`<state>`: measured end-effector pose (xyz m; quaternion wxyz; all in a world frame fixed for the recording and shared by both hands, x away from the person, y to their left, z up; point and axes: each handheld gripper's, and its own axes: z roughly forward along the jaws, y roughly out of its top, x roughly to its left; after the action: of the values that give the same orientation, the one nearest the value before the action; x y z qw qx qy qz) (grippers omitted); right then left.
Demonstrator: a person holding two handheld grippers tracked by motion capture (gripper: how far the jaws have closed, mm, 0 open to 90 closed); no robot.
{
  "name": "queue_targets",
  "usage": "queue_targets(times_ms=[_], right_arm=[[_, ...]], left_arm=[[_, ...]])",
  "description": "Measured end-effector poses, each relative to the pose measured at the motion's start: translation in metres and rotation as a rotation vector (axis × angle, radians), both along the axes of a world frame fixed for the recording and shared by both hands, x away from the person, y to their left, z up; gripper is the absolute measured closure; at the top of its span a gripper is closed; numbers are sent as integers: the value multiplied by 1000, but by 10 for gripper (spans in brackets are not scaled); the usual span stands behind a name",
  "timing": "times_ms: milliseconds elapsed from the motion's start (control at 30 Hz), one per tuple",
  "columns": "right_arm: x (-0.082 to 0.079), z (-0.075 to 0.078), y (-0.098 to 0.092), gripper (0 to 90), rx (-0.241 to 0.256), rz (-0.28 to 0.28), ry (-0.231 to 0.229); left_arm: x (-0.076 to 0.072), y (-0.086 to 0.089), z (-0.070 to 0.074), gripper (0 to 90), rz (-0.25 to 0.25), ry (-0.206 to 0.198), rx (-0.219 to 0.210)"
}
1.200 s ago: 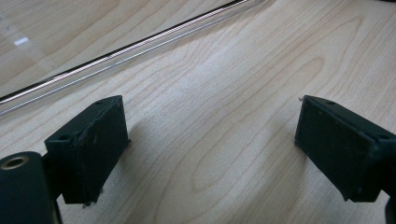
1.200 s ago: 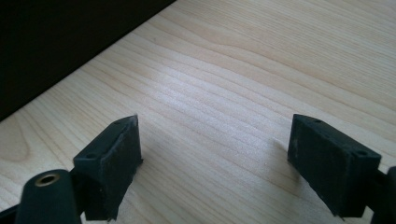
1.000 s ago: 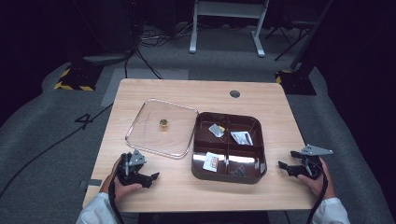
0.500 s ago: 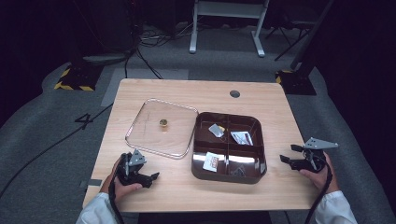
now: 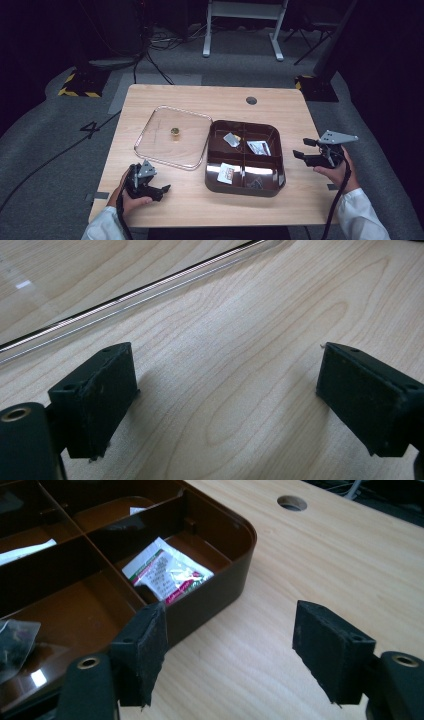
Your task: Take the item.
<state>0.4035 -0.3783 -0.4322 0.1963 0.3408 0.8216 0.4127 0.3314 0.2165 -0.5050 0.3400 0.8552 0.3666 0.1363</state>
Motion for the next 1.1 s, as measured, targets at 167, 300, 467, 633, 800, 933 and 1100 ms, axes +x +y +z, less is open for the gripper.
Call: queue_targets(times_ms=[167,300,467,633,800,933,1100], right_arm=[[16,20,27,341,-28,68,-19],[24,26,42,355,-32,107,-12],[36,29,67,386,-50,149,4],[47,23,91,420,-80,178,35],[56,18,110,442,-106,196,66],[61,12,122,437,-138,202,81],[67,6,132,431,-158,215,104]], left_arm=[[0,0,0,95,0,0,0],[0,0,0,95,0,0,1],[0,0,0,95,0,0,1],[0,0,0,95,0,0,1],[0,0,0,95,0,0,0],[0,0,0,95,0,0,1],[0,0,0,95,0,1,1]])
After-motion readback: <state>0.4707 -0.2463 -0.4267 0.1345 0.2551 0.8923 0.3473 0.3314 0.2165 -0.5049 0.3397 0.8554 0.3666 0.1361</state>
